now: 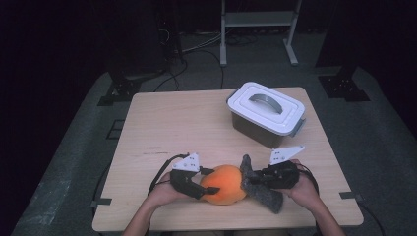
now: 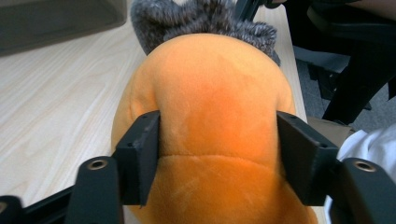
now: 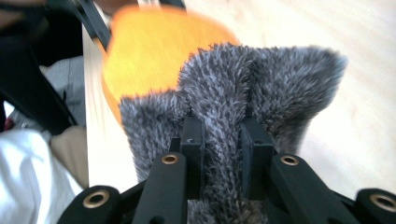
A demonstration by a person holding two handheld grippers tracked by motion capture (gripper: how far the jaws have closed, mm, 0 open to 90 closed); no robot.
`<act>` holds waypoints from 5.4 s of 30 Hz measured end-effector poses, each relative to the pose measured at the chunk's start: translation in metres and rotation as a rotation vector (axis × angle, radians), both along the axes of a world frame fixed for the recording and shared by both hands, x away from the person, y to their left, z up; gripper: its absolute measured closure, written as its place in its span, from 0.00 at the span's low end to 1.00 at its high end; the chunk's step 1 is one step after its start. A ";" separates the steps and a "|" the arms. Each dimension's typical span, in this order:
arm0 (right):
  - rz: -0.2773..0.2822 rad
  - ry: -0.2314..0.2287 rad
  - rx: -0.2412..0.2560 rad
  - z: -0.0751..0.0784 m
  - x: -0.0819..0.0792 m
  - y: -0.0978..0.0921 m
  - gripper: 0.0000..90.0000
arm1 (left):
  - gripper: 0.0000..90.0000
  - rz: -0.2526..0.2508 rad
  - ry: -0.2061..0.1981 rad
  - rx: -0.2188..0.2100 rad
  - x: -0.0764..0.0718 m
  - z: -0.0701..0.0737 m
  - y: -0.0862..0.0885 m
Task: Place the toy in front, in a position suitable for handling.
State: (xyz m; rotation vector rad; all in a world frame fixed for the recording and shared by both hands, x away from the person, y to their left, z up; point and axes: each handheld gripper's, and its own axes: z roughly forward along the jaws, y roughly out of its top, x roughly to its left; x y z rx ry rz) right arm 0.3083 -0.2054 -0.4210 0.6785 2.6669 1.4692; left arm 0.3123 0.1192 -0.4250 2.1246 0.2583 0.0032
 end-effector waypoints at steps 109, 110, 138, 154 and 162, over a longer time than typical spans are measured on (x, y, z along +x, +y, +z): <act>0.026 -0.058 -0.005 0.003 -0.006 0.027 0.81 | 0.13 0.009 -0.036 0.016 -0.001 0.004 -0.011; 0.039 -0.056 -0.011 0.003 -0.007 0.027 0.81 | 0.11 0.021 -0.031 0.021 0.000 0.005 -0.011; 0.036 -0.044 -0.010 0.009 -0.005 0.019 0.82 | 0.46 0.049 -0.214 0.068 -0.007 0.006 -0.013; 0.072 -0.053 -0.055 0.001 -0.013 0.030 0.81 | 0.27 0.070 -0.093 0.064 -0.001 0.000 -0.012; 0.011 -0.051 0.033 0.009 -0.008 0.015 0.81 | 0.32 0.008 -0.133 0.065 -0.008 -0.004 -0.015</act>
